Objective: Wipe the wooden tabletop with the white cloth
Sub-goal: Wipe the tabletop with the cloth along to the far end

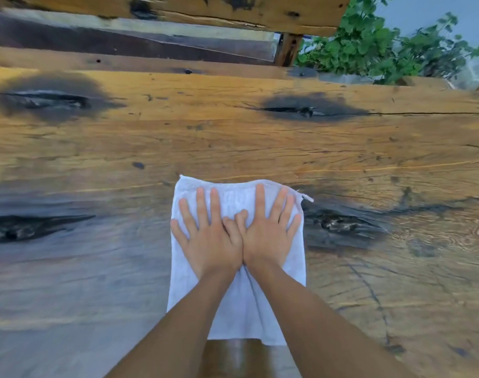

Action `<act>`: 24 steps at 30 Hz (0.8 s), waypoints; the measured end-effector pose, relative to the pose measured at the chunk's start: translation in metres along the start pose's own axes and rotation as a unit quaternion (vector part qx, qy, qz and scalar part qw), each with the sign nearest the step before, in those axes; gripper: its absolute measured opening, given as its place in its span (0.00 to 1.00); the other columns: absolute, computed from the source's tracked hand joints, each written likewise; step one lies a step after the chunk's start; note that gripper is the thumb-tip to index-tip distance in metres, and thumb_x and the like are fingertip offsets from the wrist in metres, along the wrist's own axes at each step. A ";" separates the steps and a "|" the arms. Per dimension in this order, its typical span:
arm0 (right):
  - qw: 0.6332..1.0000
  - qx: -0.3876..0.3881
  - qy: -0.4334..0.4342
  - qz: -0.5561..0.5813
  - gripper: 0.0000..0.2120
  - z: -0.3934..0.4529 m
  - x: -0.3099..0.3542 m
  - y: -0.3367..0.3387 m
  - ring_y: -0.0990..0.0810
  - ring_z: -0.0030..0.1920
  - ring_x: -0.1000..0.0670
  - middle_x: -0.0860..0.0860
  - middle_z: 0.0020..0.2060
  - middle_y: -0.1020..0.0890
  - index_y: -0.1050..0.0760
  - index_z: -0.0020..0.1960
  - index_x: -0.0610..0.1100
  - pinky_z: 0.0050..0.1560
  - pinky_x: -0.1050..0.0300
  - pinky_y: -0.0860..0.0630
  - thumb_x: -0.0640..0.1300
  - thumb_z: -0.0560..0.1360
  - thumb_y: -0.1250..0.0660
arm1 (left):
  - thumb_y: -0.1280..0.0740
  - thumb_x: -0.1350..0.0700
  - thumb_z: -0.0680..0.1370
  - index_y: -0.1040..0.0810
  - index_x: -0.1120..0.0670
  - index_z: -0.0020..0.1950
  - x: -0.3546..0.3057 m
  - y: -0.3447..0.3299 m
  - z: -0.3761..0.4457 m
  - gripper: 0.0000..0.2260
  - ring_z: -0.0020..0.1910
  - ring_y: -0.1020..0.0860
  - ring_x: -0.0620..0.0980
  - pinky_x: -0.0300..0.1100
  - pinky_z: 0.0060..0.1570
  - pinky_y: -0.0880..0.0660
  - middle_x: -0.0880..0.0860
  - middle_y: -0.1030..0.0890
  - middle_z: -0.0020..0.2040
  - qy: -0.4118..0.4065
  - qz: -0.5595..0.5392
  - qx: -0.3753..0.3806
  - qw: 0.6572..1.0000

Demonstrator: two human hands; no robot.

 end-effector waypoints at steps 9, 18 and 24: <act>0.999 -0.021 0.043 0.014 0.31 0.129 0.046 0.022 0.67 0.81 0.44 0.44 0.82 0.63 0.60 0.82 0.59 0.79 0.38 0.63 0.65 0.82 0.56 | 0.55 0.46 0.82 0.56 0.44 0.82 -0.050 -0.007 0.124 0.28 0.81 0.61 0.56 0.62 0.77 0.60 0.45 0.57 0.83 0.002 0.017 -0.011 1.000; 0.997 -0.031 0.046 0.043 0.31 0.256 0.087 0.041 0.66 0.81 0.45 0.45 0.82 0.61 0.57 0.82 0.61 0.78 0.39 0.67 0.66 0.82 0.55 | 0.57 0.44 0.80 0.54 0.43 0.82 -0.102 -0.011 0.248 0.29 0.82 0.60 0.56 0.63 0.77 0.61 0.45 0.55 0.83 0.022 0.023 -0.033 0.999; 0.996 -0.030 0.070 0.042 0.30 0.324 0.112 0.049 0.65 0.81 0.45 0.45 0.82 0.60 0.55 0.82 0.61 0.78 0.39 0.66 0.67 0.82 0.55 | 0.58 0.41 0.79 0.53 0.43 0.82 -0.125 -0.016 0.315 0.30 0.82 0.59 0.58 0.64 0.77 0.61 0.46 0.54 0.83 0.043 0.036 -0.044 0.997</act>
Point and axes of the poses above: each hand's wrist, its own z-axis towards the middle knuckle, its own y-axis out of the back of the hand, x = y × z, the point moved 7 cm from there along z, towards the middle knuckle
